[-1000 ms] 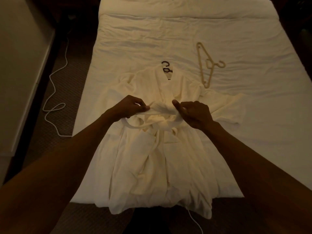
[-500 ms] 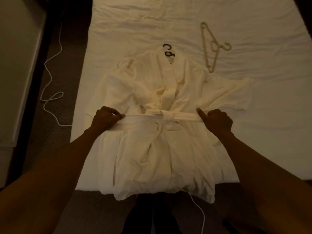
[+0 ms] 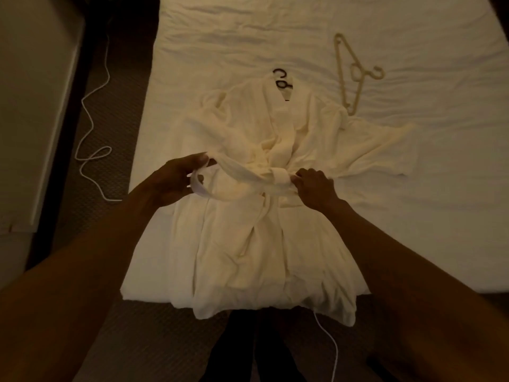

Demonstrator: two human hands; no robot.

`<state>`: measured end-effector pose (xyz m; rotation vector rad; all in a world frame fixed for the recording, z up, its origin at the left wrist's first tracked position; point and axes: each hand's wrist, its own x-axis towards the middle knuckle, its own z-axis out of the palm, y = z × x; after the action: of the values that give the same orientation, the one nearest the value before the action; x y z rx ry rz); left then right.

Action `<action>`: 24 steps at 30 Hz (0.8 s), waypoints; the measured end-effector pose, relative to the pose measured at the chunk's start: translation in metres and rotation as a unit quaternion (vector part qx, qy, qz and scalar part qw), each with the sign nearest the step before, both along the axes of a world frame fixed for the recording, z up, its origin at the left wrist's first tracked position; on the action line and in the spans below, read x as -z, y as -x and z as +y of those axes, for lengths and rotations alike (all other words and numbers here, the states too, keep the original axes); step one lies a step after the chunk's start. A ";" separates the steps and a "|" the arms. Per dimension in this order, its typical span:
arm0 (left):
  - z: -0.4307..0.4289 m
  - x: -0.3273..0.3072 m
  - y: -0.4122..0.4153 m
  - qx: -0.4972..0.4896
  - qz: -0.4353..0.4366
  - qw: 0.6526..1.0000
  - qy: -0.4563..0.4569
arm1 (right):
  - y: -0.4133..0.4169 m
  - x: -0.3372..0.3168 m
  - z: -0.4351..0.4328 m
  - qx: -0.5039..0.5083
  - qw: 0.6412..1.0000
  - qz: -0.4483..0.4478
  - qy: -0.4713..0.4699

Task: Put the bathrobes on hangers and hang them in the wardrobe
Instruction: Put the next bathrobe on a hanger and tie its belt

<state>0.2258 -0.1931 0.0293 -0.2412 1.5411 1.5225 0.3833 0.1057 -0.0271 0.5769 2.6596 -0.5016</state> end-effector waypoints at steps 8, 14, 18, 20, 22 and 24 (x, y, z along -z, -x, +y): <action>-0.033 -0.020 -0.026 0.060 0.230 0.950 0.200 | -0.012 -0.017 0.004 0.048 0.995 -0.017 -0.081; -0.042 -0.026 -0.041 0.029 0.235 0.945 0.225 | -0.015 -0.039 0.011 0.080 0.993 -0.011 -0.090; -0.048 -0.003 -0.037 -0.032 0.242 0.932 0.268 | -0.019 -0.037 0.016 0.106 0.990 -0.014 -0.096; -0.044 0.012 -0.038 -0.041 0.245 0.923 0.294 | -0.017 -0.031 0.013 0.108 0.990 -0.021 -0.086; -0.033 0.025 -0.037 -0.033 0.249 0.919 0.303 | -0.012 -0.025 0.012 0.114 0.991 -0.026 -0.059; -0.015 0.035 -0.033 0.010 0.271 0.909 0.317 | -0.006 -0.022 0.014 0.127 0.991 -0.015 -0.027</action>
<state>0.2585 -0.2081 -0.0057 -0.1690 2.4605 1.0650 0.3891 0.1196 -0.0052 0.9407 2.5906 -0.4868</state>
